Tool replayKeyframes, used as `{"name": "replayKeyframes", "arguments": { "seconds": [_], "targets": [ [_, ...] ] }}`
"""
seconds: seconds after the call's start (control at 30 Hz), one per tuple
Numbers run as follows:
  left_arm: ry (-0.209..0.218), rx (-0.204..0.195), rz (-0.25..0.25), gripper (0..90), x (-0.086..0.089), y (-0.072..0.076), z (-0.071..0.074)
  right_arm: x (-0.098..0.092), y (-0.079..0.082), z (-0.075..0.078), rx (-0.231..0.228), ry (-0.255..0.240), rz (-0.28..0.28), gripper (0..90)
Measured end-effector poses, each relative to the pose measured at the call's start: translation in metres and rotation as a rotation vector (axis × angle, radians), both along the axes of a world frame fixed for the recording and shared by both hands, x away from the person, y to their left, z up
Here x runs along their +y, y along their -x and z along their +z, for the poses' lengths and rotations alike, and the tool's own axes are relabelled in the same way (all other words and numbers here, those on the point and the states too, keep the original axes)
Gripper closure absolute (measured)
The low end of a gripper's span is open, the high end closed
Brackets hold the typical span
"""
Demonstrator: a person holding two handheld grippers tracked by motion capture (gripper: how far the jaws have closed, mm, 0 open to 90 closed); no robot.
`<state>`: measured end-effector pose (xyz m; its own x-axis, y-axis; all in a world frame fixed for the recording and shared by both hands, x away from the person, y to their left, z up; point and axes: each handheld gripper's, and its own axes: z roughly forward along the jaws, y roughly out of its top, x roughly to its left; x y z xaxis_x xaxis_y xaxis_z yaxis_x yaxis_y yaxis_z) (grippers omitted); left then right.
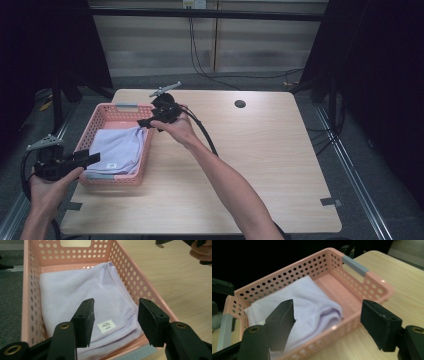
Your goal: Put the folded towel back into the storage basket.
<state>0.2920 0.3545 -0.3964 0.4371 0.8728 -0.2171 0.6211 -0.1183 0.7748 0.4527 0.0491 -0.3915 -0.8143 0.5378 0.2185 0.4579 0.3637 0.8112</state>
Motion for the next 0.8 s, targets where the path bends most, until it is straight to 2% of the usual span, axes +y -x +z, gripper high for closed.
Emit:
{"name": "replayKeyframes", "arguments": {
  "seconds": [0.03, 0.17, 0.33, 0.43, 0.6, 0.7, 0.8],
  "targets": [
    [-0.001, 0.001, 0.013, 44.7, -0.005, 0.004, -0.001, -0.008, 0.003, 0.002, -0.003, -0.01, -0.001, 27.3],
    [-0.008, -0.008, -0.011, 40.1, -0.023, 0.011, -0.004, -0.038, 0.013, 0.007, -0.017, -0.025, -0.013, 28.0],
    [-0.002, -0.025, -0.076, 38.7, -0.048, 0.011, -0.004, -0.071, 0.026, 0.01, -0.029, -0.013, -0.028, 29.5],
    [0.021, -0.031, -0.11, 39.4, -0.064, 0.008, -0.004, -0.092, 0.033, 0.011, -0.037, -0.02, -0.049, 30.1],
    [-0.003, -0.049, -0.161, 42.1, -0.094, 0.006, -0.007, -0.13, 0.048, 0.01, -0.05, -0.028, -0.084, 31.2],
    [0.019, -0.043, -0.182, 42.8, -0.111, 0.005, -0.013, -0.151, 0.06, 0.007, -0.054, -0.017, -0.098, 31.4],
    [0.006, -0.026, -0.208, 42.7, -0.128, 0.003, -0.019, -0.171, 0.072, 0.003, -0.048, 0.0, -0.108, 31.3]
  ]
}}
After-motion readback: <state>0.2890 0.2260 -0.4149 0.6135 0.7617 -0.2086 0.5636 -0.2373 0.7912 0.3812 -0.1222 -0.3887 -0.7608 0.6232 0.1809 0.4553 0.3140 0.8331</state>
